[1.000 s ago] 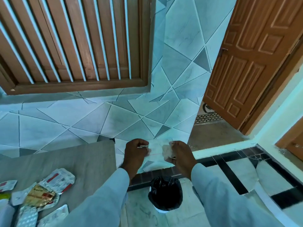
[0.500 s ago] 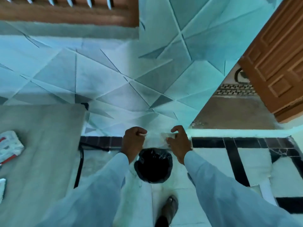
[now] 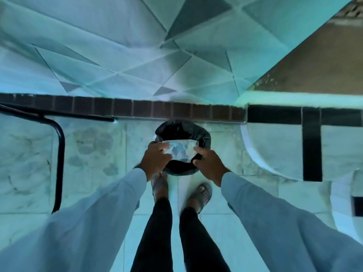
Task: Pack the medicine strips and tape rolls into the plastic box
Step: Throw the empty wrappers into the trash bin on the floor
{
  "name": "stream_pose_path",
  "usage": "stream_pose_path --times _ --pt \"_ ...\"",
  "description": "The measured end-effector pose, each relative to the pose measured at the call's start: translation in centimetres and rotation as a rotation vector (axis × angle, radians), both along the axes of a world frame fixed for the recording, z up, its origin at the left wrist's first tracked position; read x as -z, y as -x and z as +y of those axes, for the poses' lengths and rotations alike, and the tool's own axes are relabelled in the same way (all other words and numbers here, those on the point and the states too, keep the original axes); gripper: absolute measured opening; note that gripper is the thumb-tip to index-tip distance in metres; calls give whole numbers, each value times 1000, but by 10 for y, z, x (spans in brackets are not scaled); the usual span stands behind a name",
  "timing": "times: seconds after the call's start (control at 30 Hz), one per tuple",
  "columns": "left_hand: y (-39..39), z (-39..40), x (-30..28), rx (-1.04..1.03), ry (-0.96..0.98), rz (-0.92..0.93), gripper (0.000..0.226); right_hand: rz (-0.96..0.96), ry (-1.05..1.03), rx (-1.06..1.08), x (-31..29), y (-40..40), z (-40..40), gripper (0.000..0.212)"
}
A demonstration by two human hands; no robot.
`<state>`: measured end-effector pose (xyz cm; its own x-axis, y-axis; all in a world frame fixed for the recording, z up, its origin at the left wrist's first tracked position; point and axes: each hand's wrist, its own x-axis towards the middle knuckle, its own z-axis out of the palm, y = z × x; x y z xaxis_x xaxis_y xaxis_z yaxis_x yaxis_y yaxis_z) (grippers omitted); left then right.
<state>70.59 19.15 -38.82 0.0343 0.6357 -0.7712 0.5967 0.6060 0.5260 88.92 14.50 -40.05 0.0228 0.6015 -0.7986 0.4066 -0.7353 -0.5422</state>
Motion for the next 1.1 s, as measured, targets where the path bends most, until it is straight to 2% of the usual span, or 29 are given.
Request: stream_pose_path --times 0.13,0.23,0.4,0.53,0.63,0.77,1.0,1.1 --pt "-7 -3 79 58 151 3 60 -53 97 -38 80 11 -3 61" --pt "-10 -9 128 130 199 42 65 -83 144 -70 131 22 -7 65" --pt "-7 -6 166 151 156 88 34 -102 174 -56 179 26 -3 64" --pt "7 -2 170 124 117 75 38 -93 177 26 188 22 -1 67" --pt "11 4 154 78 70 60 40 -113 161 57 167 21 6 61" --pt "8 12 109 30 -47 58 36 -193 66 -12 107 25 25 50" --pt "14 26 -18 6 -287 33 30 -260 -194 -223 -28 49 70 46" --pt "28 35 -92 -1 -442 82 28 -228 -355 -291 -102 70 89 45"
